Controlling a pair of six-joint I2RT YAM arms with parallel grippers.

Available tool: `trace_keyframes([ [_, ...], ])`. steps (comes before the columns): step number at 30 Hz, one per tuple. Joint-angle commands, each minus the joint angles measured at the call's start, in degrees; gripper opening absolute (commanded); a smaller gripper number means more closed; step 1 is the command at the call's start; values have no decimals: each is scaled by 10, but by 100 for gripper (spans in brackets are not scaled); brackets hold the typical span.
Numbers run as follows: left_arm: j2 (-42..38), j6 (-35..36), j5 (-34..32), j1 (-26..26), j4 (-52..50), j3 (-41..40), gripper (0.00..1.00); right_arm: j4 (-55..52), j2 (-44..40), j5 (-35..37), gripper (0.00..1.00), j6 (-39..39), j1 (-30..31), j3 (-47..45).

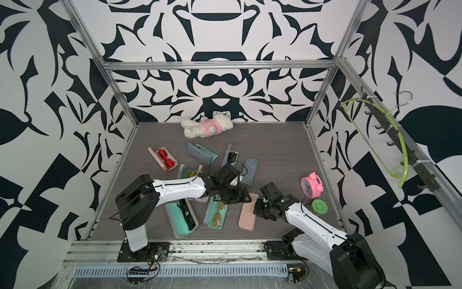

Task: Close the glasses case
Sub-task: Close the glasses case at the center of the board.

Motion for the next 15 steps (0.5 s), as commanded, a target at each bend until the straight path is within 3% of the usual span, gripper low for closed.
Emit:
trace_keyframes([
  [1, -11, 5, 0, 1, -20, 12, 84, 0, -10, 17, 8, 1, -1, 8],
  [15, 59, 24, 23, -13, -49, 65, 93, 13, -14, 8, 12, 0, -1, 6],
])
